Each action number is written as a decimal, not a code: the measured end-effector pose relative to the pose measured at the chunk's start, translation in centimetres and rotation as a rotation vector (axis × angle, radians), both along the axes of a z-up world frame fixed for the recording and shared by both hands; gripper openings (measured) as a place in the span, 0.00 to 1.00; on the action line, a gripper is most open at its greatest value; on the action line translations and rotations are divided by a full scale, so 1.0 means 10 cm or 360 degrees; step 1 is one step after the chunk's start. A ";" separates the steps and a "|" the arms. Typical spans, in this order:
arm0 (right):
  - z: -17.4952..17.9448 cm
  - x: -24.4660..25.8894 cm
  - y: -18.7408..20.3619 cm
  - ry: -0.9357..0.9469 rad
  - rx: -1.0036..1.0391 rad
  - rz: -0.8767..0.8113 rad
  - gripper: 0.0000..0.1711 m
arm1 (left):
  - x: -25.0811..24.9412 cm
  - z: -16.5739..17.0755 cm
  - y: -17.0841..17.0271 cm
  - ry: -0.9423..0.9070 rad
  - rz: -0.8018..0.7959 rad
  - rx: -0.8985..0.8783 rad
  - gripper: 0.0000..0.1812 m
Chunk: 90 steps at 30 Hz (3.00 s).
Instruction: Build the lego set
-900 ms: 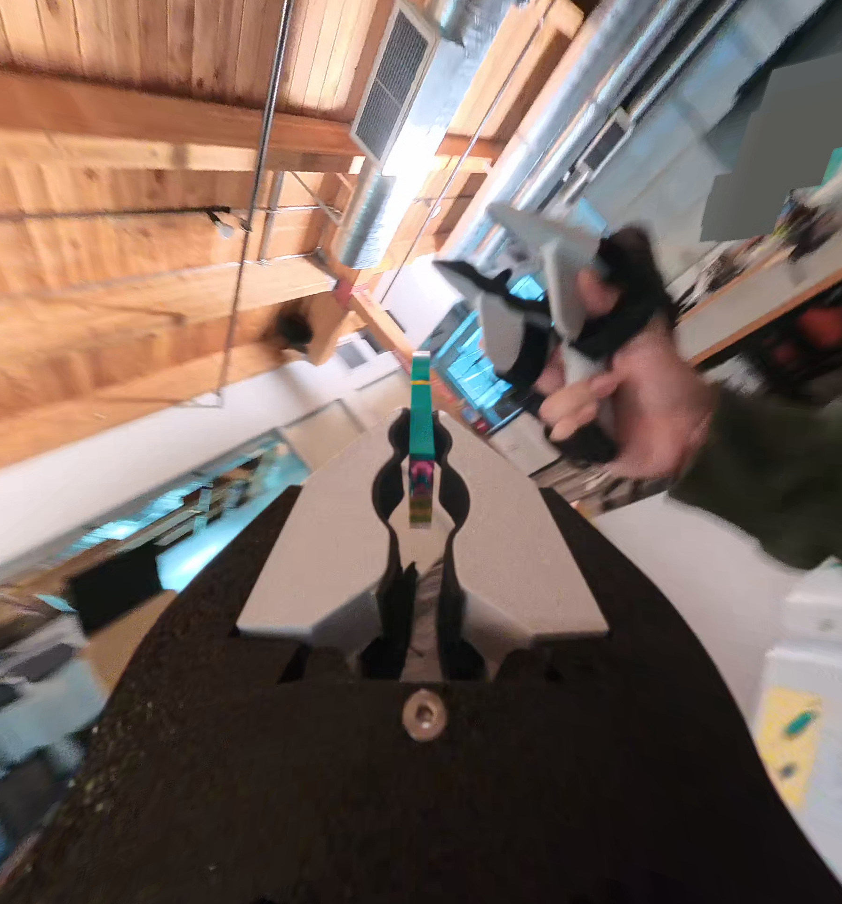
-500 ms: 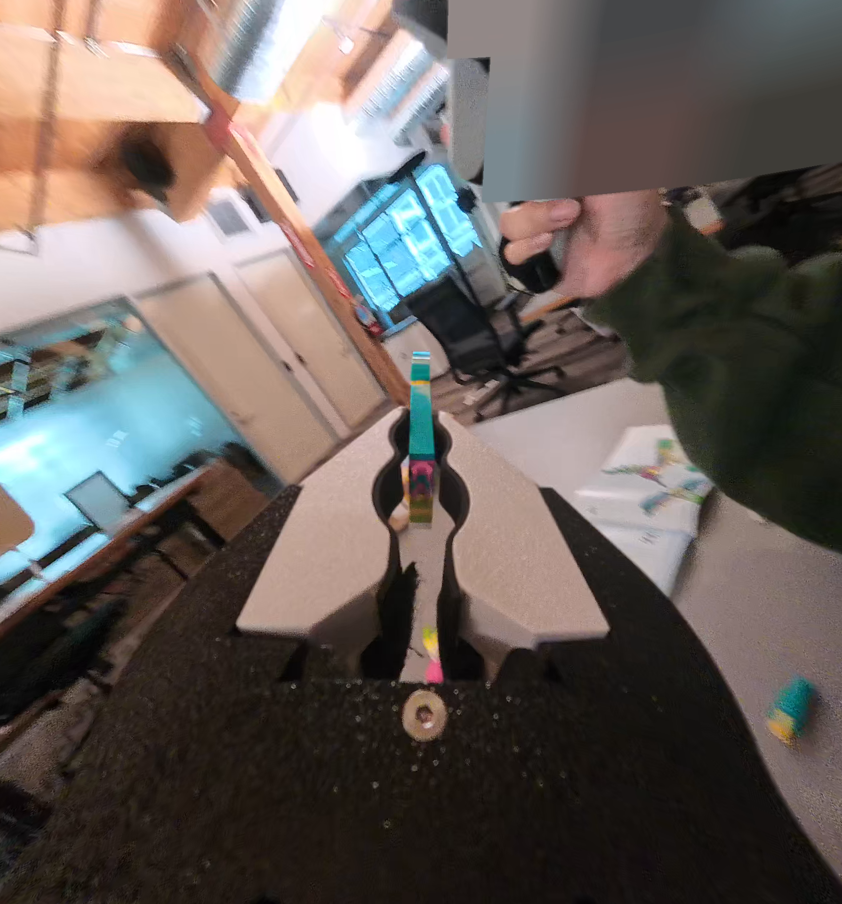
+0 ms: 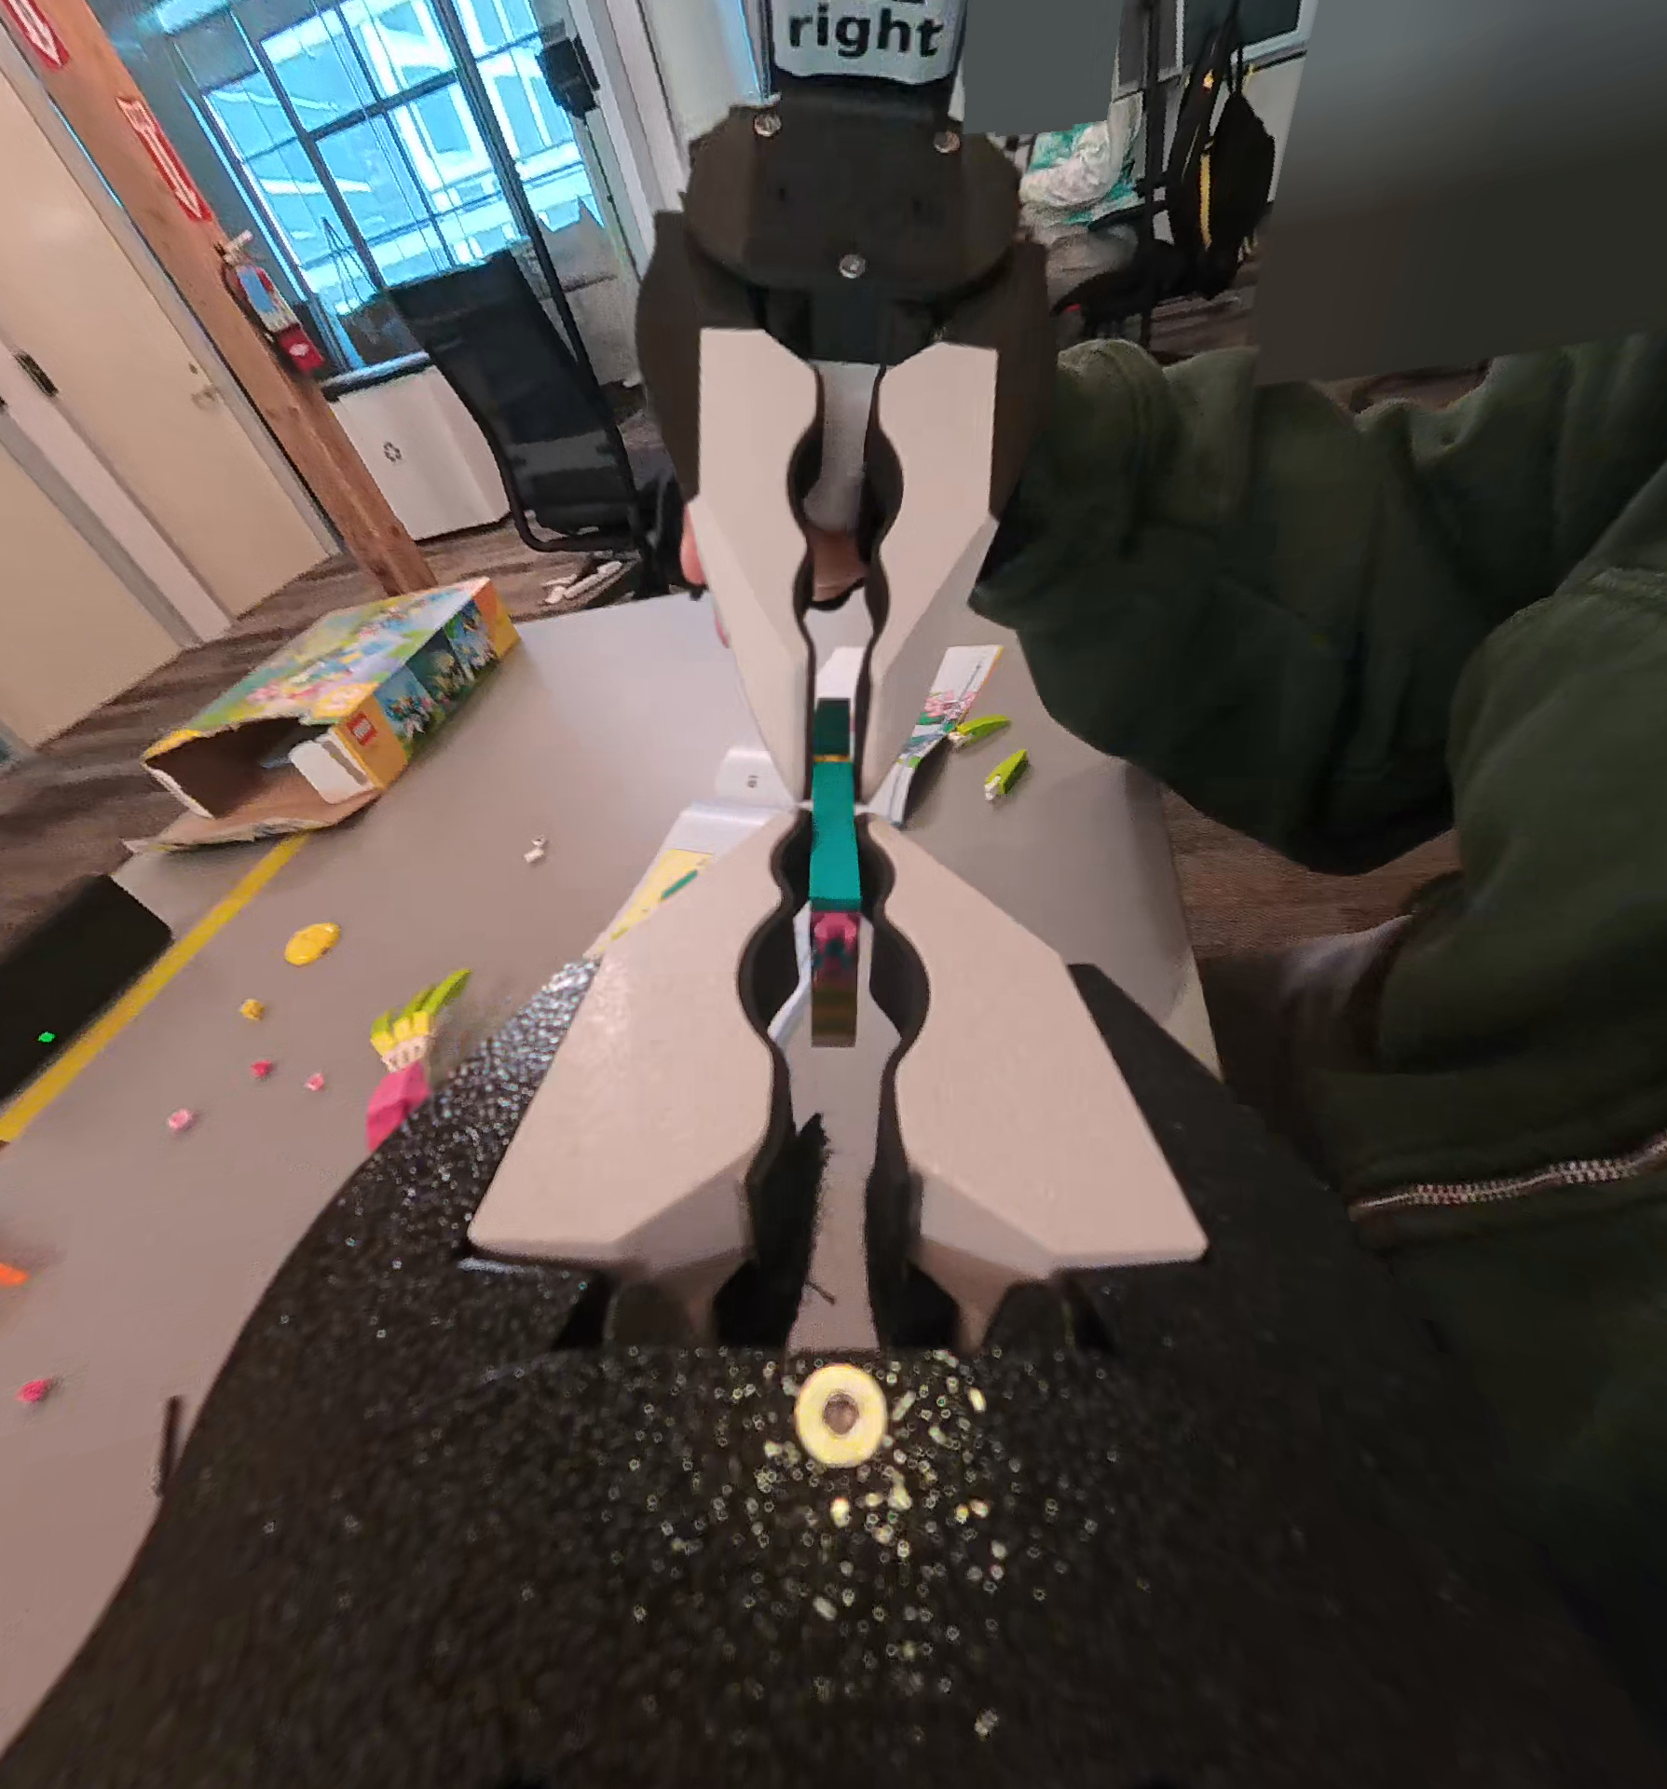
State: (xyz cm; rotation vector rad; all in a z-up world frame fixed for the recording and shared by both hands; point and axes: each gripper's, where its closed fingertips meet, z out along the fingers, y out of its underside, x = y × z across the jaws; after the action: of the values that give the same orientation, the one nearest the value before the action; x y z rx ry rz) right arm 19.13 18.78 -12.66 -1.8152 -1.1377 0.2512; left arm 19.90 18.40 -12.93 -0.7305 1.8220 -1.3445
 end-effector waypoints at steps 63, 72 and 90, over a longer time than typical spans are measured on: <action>0.90 2.14 -2.35 0.0201 0.2479 -0.1952 0.14 | -0.34 -0.52 0.84 0.0189 0.0582 -0.0551 0.17; 0.58 2.18 -2.13 0.0276 0.2348 -0.1830 0.14 | -0.17 -0.09 1.02 -0.0550 0.0951 -0.0239 0.17; 0.50 2.08 -1.97 0.0491 0.2209 -0.1573 0.13 | -0.01 -0.22 1.21 -0.0636 0.1160 -0.0141 0.13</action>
State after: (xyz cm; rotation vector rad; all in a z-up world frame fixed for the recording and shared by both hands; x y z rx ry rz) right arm 39.88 -0.94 -7.67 -0.7960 0.0471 -0.6745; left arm 19.85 30.51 -15.15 -0.9679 1.0311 -0.9848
